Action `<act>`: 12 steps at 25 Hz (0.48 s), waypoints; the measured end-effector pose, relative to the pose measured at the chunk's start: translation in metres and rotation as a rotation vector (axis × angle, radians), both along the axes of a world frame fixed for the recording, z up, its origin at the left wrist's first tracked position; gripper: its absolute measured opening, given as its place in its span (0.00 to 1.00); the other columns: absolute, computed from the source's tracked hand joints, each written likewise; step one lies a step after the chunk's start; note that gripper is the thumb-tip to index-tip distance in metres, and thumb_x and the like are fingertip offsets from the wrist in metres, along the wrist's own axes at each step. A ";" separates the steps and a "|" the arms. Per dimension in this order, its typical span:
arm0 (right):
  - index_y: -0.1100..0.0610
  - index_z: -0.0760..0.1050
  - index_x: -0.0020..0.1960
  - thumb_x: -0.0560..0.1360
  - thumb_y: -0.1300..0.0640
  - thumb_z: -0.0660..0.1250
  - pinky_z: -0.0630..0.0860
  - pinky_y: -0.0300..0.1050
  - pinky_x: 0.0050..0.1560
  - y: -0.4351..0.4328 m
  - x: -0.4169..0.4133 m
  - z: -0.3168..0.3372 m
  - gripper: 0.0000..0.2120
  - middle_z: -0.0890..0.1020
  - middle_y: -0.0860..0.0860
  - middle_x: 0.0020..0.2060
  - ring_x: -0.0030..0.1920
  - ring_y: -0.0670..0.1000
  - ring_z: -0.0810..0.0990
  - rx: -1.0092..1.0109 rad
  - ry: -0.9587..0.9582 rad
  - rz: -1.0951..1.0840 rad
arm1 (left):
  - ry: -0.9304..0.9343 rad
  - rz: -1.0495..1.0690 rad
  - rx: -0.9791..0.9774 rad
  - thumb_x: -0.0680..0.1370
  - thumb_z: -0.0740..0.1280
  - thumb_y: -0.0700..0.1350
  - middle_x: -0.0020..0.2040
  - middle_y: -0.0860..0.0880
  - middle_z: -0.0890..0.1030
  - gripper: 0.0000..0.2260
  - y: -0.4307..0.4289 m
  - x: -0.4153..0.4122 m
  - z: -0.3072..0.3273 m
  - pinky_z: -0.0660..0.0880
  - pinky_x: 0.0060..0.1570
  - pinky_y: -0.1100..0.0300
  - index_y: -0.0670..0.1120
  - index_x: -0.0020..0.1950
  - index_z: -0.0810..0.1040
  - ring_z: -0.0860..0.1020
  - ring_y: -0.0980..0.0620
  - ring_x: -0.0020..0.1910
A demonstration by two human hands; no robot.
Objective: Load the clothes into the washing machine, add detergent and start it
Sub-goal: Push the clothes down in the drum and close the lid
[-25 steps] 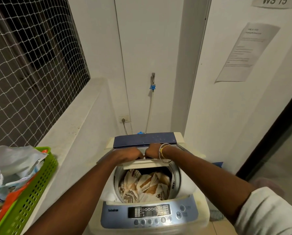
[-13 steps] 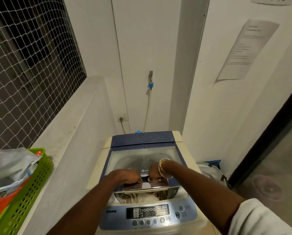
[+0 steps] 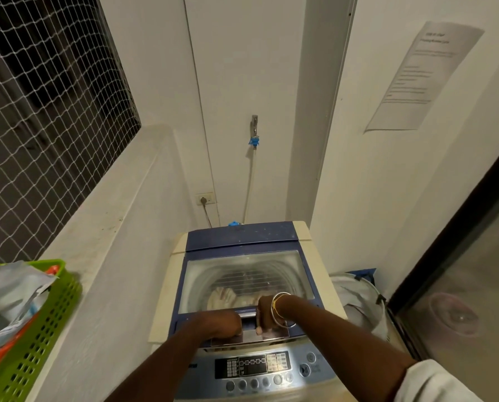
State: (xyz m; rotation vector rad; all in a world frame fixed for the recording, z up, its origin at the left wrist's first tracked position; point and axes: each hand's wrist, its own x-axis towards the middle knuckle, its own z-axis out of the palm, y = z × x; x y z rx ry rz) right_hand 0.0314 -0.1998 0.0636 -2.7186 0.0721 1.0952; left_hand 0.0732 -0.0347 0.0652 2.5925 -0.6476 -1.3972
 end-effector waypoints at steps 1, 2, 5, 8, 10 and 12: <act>0.60 0.81 0.56 0.70 0.48 0.75 0.80 0.51 0.55 0.000 -0.002 -0.003 0.20 0.85 0.57 0.49 0.48 0.56 0.84 0.008 -0.003 -0.012 | -0.008 -0.005 -0.001 0.76 0.67 0.50 0.59 0.46 0.80 0.18 0.000 -0.002 -0.001 0.76 0.62 0.49 0.47 0.65 0.77 0.79 0.47 0.57; 0.60 0.81 0.56 0.70 0.49 0.75 0.80 0.49 0.54 0.001 -0.003 -0.007 0.20 0.85 0.57 0.49 0.47 0.56 0.83 0.011 -0.007 -0.022 | -0.016 -0.015 -0.004 0.77 0.67 0.51 0.59 0.46 0.80 0.18 -0.001 -0.003 -0.004 0.75 0.62 0.49 0.47 0.66 0.77 0.78 0.47 0.58; 0.61 0.79 0.58 0.70 0.51 0.75 0.77 0.45 0.49 0.001 -0.006 -0.015 0.20 0.84 0.58 0.50 0.44 0.55 0.81 0.007 -0.023 -0.055 | 0.007 -0.023 0.026 0.77 0.69 0.52 0.57 0.48 0.81 0.17 0.000 -0.002 -0.012 0.76 0.61 0.50 0.48 0.63 0.79 0.79 0.48 0.57; 0.60 0.79 0.57 0.69 0.52 0.76 0.78 0.46 0.50 0.004 -0.007 -0.028 0.20 0.84 0.58 0.50 0.48 0.56 0.83 0.003 -0.008 -0.088 | 0.008 -0.058 0.044 0.77 0.69 0.53 0.57 0.48 0.81 0.17 0.000 -0.004 -0.021 0.75 0.61 0.51 0.48 0.63 0.78 0.78 0.49 0.57; 0.60 0.81 0.55 0.68 0.53 0.77 0.78 0.45 0.50 0.004 -0.007 -0.034 0.19 0.84 0.57 0.49 0.47 0.55 0.83 0.017 -0.006 -0.109 | -0.035 -0.080 0.034 0.78 0.68 0.53 0.60 0.47 0.80 0.18 0.000 -0.006 -0.025 0.74 0.63 0.50 0.47 0.65 0.77 0.78 0.48 0.58; 0.57 0.82 0.53 0.67 0.52 0.78 0.80 0.46 0.51 0.003 -0.004 -0.038 0.17 0.85 0.55 0.47 0.45 0.54 0.83 0.029 0.006 -0.101 | -0.052 -0.079 0.028 0.77 0.69 0.53 0.59 0.46 0.81 0.17 -0.001 -0.003 -0.027 0.75 0.61 0.51 0.47 0.63 0.79 0.79 0.47 0.57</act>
